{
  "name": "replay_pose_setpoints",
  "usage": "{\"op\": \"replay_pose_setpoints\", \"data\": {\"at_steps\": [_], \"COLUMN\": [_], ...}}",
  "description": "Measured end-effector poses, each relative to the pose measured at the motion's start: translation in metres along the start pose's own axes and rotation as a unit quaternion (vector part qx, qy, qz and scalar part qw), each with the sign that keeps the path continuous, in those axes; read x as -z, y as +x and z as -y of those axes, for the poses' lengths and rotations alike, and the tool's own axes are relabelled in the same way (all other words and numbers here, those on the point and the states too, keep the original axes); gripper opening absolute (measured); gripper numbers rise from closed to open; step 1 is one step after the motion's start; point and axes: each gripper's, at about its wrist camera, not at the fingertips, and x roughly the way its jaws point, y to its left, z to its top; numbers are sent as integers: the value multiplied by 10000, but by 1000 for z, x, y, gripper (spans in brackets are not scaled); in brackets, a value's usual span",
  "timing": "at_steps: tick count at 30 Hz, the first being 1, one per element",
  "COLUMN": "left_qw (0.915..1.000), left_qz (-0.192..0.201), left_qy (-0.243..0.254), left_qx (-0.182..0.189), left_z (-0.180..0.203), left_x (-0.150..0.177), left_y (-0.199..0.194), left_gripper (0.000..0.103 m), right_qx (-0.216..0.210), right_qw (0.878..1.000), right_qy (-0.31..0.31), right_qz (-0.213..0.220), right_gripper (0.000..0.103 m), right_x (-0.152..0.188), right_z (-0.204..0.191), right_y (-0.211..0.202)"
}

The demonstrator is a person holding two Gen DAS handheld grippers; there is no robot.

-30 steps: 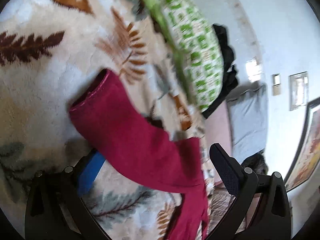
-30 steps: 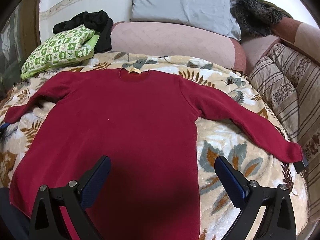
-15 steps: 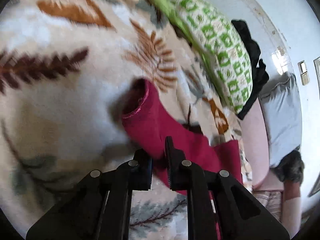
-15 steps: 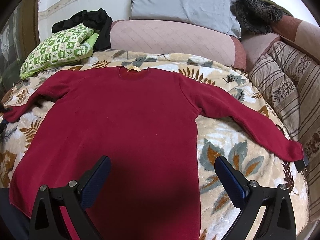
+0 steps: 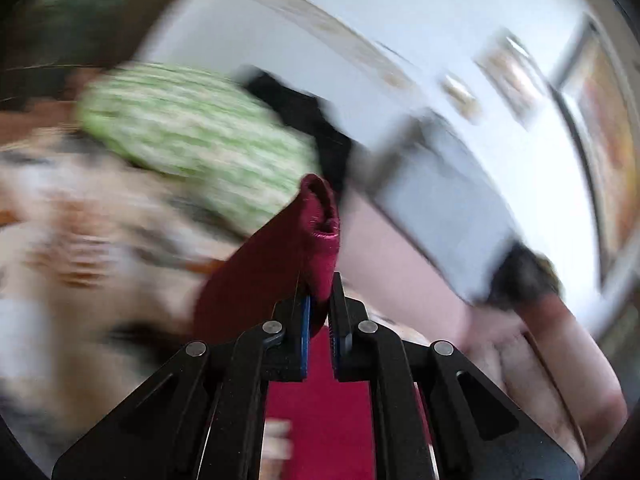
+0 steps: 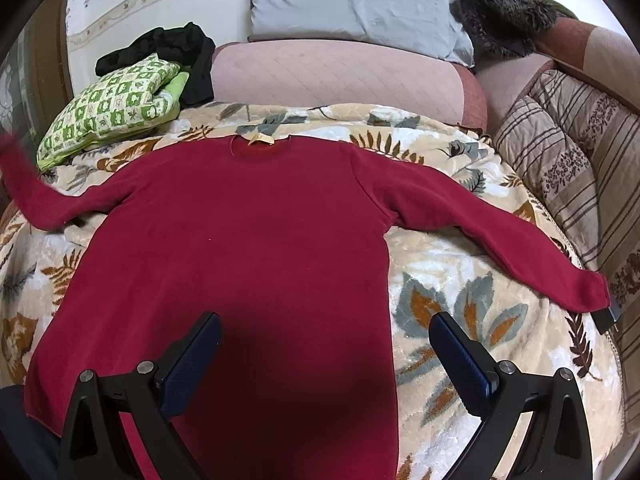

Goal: Fold small clothes
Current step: 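Grasp the red sweater's sleeve cuff with the left gripper, then fold the held sleeve across the sweater body with the left gripper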

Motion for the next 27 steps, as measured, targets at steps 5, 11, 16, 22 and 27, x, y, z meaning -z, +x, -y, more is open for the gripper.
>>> {"op": "replay_pose_setpoints", "data": {"at_steps": [5, 11, 16, 22, 27], "left_qw": [9874, 9685, 9505, 9501, 9516], "left_qz": [-1020, -1765, -2244, -2463, -2465], "left_qy": [559, 482, 709, 599, 265], "left_qx": [1069, 1687, 2030, 1819, 1817], "left_z": [92, 134, 152, 142, 137], "left_x": [85, 198, 256, 269, 273], "left_y": [92, 163, 184, 191, 194], "left_gripper": [6, 6, 6, 20, 62], "right_qx": [18, 23, 103, 90, 109], "right_qw": [9996, 9967, 9940, 9930, 9915], "right_qy": [269, 770, 1028, 1066, 1187], "right_qz": [-48, -237, -357, -504, -522], "right_gripper": [102, 102, 102, 102, 102], "right_x": [0, 3, 5, 5, 7], "right_z": [13, 36, 49, 49, 54], "right_y": [0, 6, 10, 18, 18]}}
